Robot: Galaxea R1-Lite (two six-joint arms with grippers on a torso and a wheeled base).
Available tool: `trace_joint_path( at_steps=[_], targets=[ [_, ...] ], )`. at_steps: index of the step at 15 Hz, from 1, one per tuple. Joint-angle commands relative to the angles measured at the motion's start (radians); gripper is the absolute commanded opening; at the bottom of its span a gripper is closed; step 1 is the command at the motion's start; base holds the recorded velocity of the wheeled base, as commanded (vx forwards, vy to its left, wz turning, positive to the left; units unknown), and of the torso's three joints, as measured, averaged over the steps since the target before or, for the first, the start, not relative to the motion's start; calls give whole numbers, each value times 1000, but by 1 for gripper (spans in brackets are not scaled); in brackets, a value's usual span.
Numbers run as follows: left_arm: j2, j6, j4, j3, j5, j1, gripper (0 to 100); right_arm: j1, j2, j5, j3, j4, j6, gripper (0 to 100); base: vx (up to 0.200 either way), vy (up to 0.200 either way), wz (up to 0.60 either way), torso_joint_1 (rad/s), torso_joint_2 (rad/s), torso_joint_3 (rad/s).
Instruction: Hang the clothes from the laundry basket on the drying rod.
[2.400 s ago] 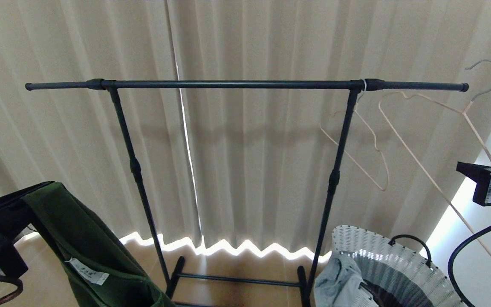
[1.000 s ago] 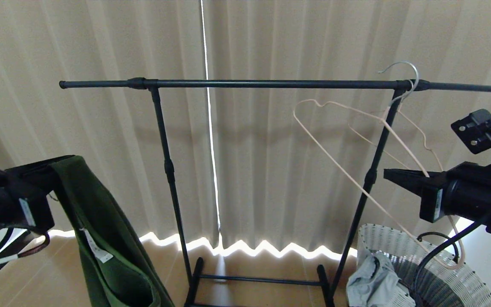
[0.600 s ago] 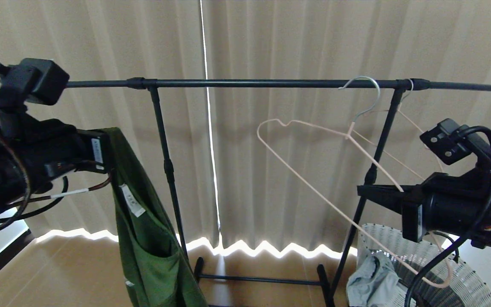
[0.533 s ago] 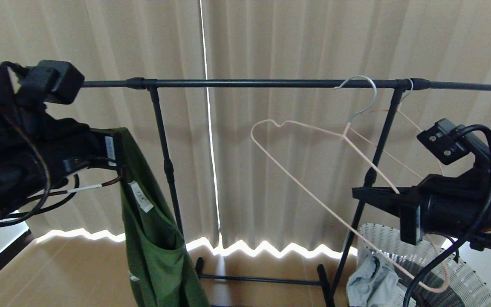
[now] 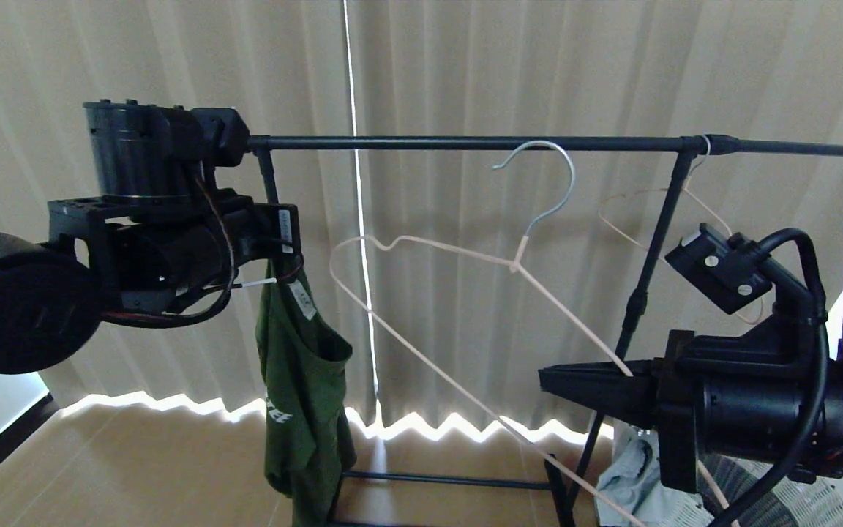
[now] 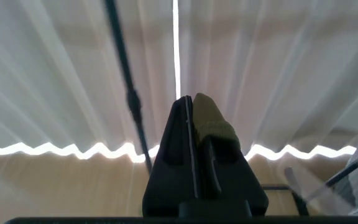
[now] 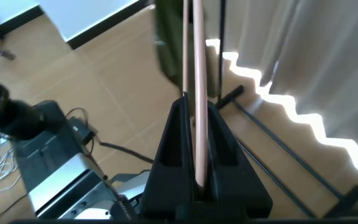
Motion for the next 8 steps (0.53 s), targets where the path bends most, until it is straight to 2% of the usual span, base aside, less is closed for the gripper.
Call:
trace_joint_path(
  at_steps=[1,8],
  targets=[
    [45,-1,-1,-25,0,-23,0,26,14,5,-6,-7,0,0,0,0,0,0,0,0],
    [45,4,2,-28,23,-45,0,32,68,5,-50,-10,19,0,0,0,0,0,0,0]
  ],
)
